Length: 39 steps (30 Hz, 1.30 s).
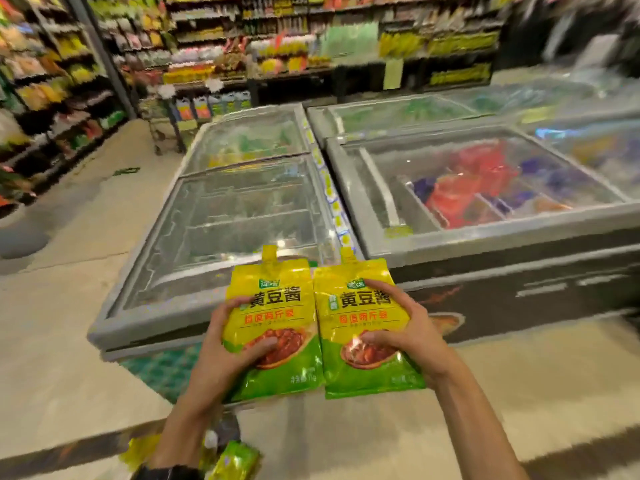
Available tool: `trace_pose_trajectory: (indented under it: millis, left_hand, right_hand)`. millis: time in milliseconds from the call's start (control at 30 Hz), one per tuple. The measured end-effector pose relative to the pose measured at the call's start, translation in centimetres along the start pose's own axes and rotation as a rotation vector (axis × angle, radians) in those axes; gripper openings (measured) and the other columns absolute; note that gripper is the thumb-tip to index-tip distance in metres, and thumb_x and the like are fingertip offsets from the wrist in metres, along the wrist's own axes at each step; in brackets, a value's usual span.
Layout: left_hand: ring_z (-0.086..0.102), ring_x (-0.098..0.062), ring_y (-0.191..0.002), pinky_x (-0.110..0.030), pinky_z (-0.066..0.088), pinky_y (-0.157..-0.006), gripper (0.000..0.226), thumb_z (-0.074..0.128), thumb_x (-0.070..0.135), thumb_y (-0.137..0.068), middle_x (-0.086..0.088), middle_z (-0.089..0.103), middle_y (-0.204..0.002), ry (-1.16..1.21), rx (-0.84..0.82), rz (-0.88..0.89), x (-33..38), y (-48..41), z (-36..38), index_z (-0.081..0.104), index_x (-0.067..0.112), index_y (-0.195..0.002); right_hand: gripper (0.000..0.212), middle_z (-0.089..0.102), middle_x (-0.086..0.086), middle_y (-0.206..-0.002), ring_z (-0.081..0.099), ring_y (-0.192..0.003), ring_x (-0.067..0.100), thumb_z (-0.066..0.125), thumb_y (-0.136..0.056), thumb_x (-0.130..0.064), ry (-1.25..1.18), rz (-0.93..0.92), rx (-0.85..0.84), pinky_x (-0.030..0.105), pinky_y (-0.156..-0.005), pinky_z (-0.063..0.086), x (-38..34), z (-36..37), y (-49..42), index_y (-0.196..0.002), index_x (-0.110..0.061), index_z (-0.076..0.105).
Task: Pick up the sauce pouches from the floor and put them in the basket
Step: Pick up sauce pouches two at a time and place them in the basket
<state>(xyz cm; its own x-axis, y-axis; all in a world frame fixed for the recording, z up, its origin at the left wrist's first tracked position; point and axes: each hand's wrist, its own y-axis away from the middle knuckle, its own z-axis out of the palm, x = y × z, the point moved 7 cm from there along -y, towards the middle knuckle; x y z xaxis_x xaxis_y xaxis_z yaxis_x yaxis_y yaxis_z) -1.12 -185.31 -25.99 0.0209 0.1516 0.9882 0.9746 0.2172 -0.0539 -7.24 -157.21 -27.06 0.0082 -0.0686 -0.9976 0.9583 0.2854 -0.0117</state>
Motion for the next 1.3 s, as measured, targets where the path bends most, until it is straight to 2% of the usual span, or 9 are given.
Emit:
trace_pose_trajectory:
  millis: [233,333,433,633,767,900,1033,1200,1300]
  left_hand:
    - [0.067,0.010,-0.080,-0.007,0.050,-0.070,0.077,0.093,0.021,-0.045,0.031,0.070,-0.097,-0.017,-0.439,0.113,2.1,-6.6,26.3,0.058,0.025,-0.113]
    - [0.067,0.009,-0.079,-0.007,0.050,-0.071,0.072,0.093,0.005,-0.055,0.027,0.072,-0.097,0.000,-0.631,0.116,2.8,-7.2,36.7,0.057,0.018,-0.117]
    - [0.069,0.001,-0.091,-0.010,0.051,-0.076,0.077,0.095,0.025,-0.049,0.018,0.072,-0.109,0.014,-0.783,0.120,3.1,-7.7,45.5,0.060,0.026,-0.117]
    - [0.070,-0.007,-0.099,-0.013,0.052,-0.077,0.063,0.090,0.025,-0.054,0.004,0.071,-0.115,0.054,-1.057,0.148,3.8,-9.4,61.0,0.064,0.041,-0.109]
    - [0.067,-0.018,-0.110,-0.020,0.055,-0.078,0.065,0.095,0.022,-0.060,0.001,0.067,-0.123,0.103,-1.204,0.141,3.6,-12.9,70.2,0.062,0.040,-0.113]
    - [0.062,-0.018,-0.117,-0.022,0.056,-0.081,0.069,0.093,0.040,-0.057,0.006,0.062,-0.129,0.113,-1.307,0.153,4.7,-16.2,78.5,0.061,0.042,-0.117]
    - [0.060,-0.022,-0.121,-0.025,0.058,-0.080,0.067,0.095,0.030,-0.063,0.006,0.061,-0.131,0.120,-1.412,0.132,5.0,-17.9,86.4,0.061,0.041,-0.119]
    - [0.059,-0.020,-0.123,-0.047,0.054,-0.097,0.078,0.091,0.047,-0.054,0.020,0.061,-0.127,0.085,-1.473,0.135,5.5,-19.3,97.4,0.058,0.043,-0.124]
    - [0.059,-0.021,-0.123,-0.045,0.055,-0.095,0.078,0.093,0.042,-0.057,0.014,0.060,-0.131,0.063,-1.506,0.125,5.5,-19.8,104.6,0.057,0.040,-0.126]
  right_hand:
    - [0.082,0.071,0.004,-0.122,0.069,-0.108,0.024,0.087,-0.057,0.002,-0.064,-0.015,0.401,0.029,-0.081,0.057,-0.2,-22.2,6.8,-0.130,-0.025,0.062]
    - [0.082,0.071,0.004,-0.121,0.068,-0.109,0.026,0.086,-0.060,0.009,-0.085,0.004,0.582,0.030,-0.081,0.057,0.0,-29.4,10.8,-0.131,-0.023,0.061]
    - [0.080,0.072,0.003,-0.119,0.069,-0.108,0.025,0.086,-0.058,0.006,-0.096,-0.001,0.770,0.035,-0.085,0.058,0.3,-35.5,14.5,-0.127,-0.028,0.065]
    - [0.080,0.072,0.003,-0.117,0.070,-0.104,0.026,0.084,-0.058,0.011,-0.104,0.016,1.039,0.032,-0.078,0.058,0.6,-44.8,17.9,-0.128,-0.024,0.064]
    - [0.079,0.072,0.003,-0.116,0.071,-0.102,0.024,0.083,-0.061,0.013,-0.101,0.027,1.160,0.030,-0.074,0.058,0.2,-50.3,16.3,-0.128,-0.024,0.064]
    - [0.078,0.072,0.000,-0.115,0.072,-0.097,0.022,0.081,-0.060,0.018,-0.133,0.017,1.285,0.032,-0.071,0.059,-0.6,-55.5,14.4,-0.126,-0.023,0.065]
    - [0.079,0.069,0.000,-0.119,0.072,-0.093,0.015,0.080,-0.061,0.019,-0.128,0.023,1.360,0.029,-0.067,0.058,-0.9,-60.8,13.3,-0.127,-0.021,0.064]
    - [0.078,0.070,-0.004,-0.118,0.073,-0.092,0.014,0.079,-0.060,0.020,-0.149,0.019,1.438,0.028,-0.065,0.059,-0.6,-69.7,13.1,-0.126,-0.020,0.064]
    - [0.079,0.071,-0.004,-0.115,0.073,-0.092,0.013,0.079,-0.061,0.018,-0.147,0.030,1.463,0.026,-0.065,0.058,0.0,-76.5,13.1,-0.127,-0.020,0.063]
